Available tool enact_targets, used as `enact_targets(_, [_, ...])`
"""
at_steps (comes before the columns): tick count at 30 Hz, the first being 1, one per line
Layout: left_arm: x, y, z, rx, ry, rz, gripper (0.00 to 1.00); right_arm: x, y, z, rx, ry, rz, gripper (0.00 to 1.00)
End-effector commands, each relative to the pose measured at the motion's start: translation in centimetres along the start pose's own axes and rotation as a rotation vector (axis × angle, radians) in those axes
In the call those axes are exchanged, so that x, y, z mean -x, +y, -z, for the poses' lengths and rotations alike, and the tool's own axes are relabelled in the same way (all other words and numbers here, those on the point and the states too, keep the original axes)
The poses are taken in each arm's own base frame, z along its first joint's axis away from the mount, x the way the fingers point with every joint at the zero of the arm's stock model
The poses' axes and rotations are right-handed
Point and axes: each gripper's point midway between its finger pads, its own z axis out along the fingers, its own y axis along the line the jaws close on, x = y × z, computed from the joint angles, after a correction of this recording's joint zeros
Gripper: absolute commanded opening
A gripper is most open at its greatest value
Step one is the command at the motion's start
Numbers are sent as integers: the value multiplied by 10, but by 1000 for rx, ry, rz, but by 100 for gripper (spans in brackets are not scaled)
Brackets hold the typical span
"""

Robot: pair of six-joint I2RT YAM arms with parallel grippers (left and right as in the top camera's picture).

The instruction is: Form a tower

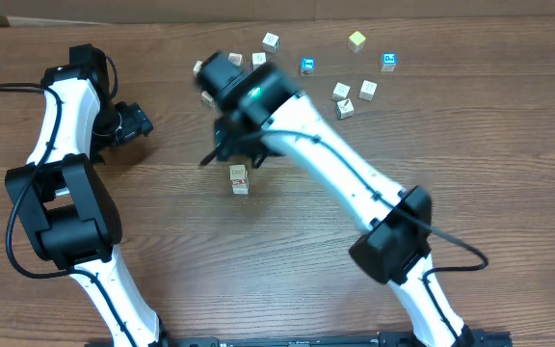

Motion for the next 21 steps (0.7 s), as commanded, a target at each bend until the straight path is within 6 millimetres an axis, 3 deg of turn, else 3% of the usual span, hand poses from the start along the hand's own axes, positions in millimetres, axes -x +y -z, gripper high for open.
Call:
enact_targets(1, [-1,-2,-4,8,6,-19,100,-7,12,-3,-88,-84,40,74])
enact_targets(5, [-1,-2,-4,8,6,-19,100,-15,28,-15,-81,-96,75,73])
enact_targets(17, [-1,-2,-4,8,6,-19,100,-17,19,-62,-135,-107,76,71])
enact_targets(21, [-1,-2,-4,8,6,-19,100,-14,20,-66,-131,-125,73,61])
